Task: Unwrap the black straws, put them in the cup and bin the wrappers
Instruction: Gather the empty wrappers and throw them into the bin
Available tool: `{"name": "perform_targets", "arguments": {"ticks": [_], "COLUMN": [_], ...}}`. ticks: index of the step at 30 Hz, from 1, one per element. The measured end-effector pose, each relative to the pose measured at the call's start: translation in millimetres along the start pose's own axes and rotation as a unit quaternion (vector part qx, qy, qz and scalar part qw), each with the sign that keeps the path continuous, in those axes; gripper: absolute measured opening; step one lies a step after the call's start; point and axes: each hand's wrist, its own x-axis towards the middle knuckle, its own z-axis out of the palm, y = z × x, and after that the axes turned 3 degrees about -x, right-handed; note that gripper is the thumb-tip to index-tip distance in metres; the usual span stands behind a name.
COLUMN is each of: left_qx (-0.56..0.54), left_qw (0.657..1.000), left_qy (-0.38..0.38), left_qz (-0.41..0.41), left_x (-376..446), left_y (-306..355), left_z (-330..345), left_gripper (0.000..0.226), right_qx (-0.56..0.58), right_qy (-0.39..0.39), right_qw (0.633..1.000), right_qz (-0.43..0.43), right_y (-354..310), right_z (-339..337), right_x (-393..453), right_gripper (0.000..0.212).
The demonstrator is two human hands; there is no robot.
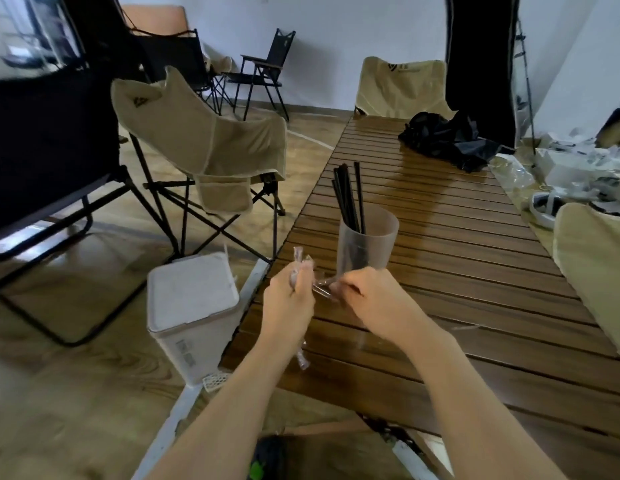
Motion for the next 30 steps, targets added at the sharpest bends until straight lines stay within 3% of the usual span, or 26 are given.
{"name": "perform_targets", "arguments": {"ticks": [2,8,12,15,17,18,22,30], "left_qx": [-0.005,-0.025,0.061,0.078,0.087,0.085,-0.005,0.102], "left_qw": [1.000,0.992,0.986,0.982,0.981,0.981,0.985,0.977], "left_qy": [0.014,0.120,0.144,0.158,0.164,0.164,0.168,0.188], "left_qz": [0.010,-0.001,0.059,0.068,0.058,0.055,0.031,0.006], "left_x": [2,22,21,27,35,40,51,83], "left_y": [2,3,-11,-35,-47,-51,-60,-87], "left_z": [-2,-29,-68,-99,-116,-122,-137,-173], "left_gripper": [0.041,0.016,0.026,0.033,0.049,0.053,0.032,0.031], "right_qx": [-0.013,0.005,0.012,0.004,0.003,0.001,-0.030,-0.102], "right_qy": [-0.017,-0.051,-0.071,-0.074,-0.075,-0.073,-0.047,0.007], "right_qw": [1.000,0.999,0.997,0.995,0.994,0.993,0.994,0.989], "right_qz": [-0.006,-0.014,-0.030,-0.065,-0.083,-0.088,-0.098,-0.106], "right_y": [-5,-16,-37,-61,-78,-85,-104,-112], "right_z": [9,31,39,54,70,79,110,144], "right_x": [3,25,46,66,79,86,115,149], "right_gripper": [0.019,0.022,0.025,0.027,0.028,0.029,0.031,0.025]}}
